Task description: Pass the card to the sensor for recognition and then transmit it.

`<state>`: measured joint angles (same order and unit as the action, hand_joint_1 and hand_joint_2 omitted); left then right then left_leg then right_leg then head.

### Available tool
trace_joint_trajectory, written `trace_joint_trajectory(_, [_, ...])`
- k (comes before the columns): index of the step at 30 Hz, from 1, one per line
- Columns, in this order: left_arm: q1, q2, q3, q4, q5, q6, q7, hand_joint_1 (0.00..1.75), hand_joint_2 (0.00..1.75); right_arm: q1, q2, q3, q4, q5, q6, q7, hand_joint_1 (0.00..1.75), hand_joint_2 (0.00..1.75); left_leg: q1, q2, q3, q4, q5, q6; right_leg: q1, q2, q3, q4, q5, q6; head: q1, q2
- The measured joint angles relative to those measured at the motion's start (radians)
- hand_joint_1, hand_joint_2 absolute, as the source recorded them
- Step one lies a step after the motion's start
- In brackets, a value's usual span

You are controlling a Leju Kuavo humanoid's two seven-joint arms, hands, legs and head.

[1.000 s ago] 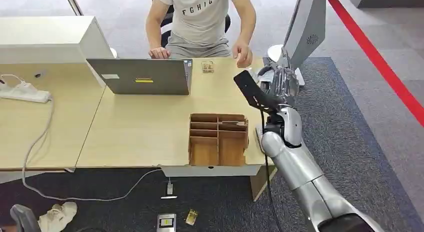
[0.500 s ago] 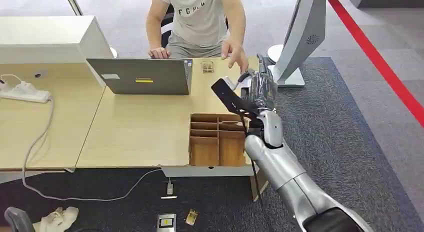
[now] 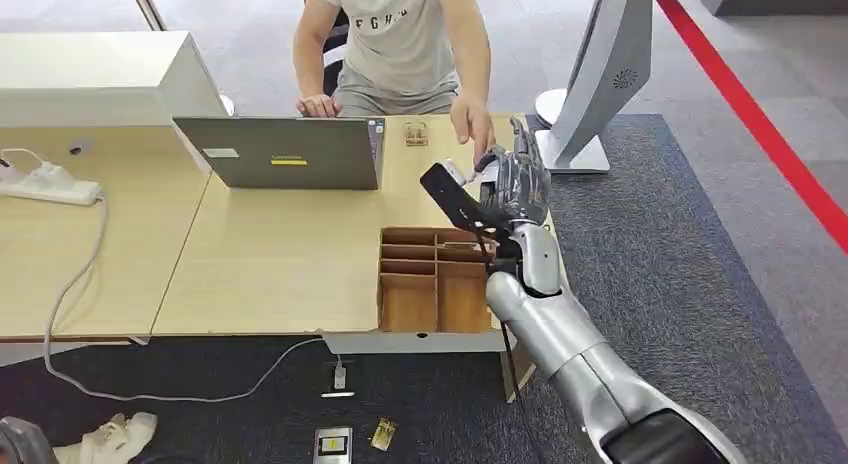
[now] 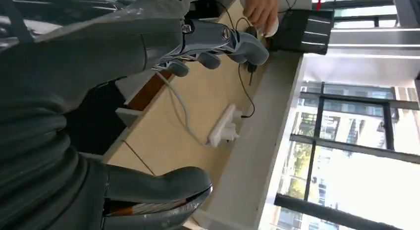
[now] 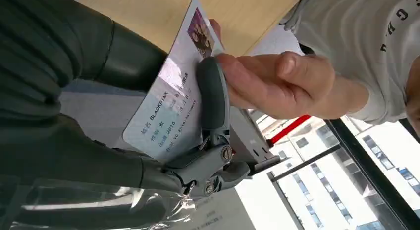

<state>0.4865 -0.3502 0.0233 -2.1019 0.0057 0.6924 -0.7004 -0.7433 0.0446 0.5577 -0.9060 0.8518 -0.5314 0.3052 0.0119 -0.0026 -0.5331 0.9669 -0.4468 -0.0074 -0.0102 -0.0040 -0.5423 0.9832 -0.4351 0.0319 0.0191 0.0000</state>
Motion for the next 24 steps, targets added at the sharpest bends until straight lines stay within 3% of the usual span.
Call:
trace_joint_trajectory(1, [0.000, 0.000, 0.001, 0.000, 0.000, 0.000, 0.000, 0.00, 1.75, -0.001, 0.001, 0.000, 0.004, 0.001, 0.000, 0.000, 0.00, 1.75, 0.000, 0.000, 0.000, 0.000, 0.000, 0.000, 0.000, 0.000, 0.000, 0.000, 0.000, 0.000, 0.000, 0.000])
trace_joint_trajectory(15, [0.001, 0.000, 0.016, 0.000, -0.022, 0.000, 0.000, 0.00, 1.75, -0.001, 0.014, 0.000, 0.033, -0.071, -0.006, -0.075, 0.00, 1.75, 0.000, 0.000, 0.000, 0.000, 0.000, 0.000, 0.000, 0.000, 0.000, 0.000, 0.000, 0.000, 0.000, 0.000])
trace_joint_trajectory(19, [0.001, 0.000, 0.021, 0.001, -0.027, 0.000, 0.000, 0.00, 1.75, 0.015, -0.008, -0.002, -0.009, -0.152, 0.008, -0.120, 0.00, 1.75, 0.000, 0.000, 0.000, 0.000, 0.000, 0.000, 0.000, 0.000, 0.000, -0.001, 0.000, 0.000, 0.000, 0.000])
trace_joint_trajectory(24, [0.003, 0.000, 0.028, 0.005, -0.047, 0.000, 0.000, 0.00, 1.75, 0.087, -0.057, -0.018, -0.157, -0.330, 0.096, -0.175, 0.00, 1.75, 0.000, 0.000, 0.000, 0.000, 0.000, 0.000, 0.000, 0.000, 0.000, -0.001, 0.000, 0.000, 0.000, 0.000])
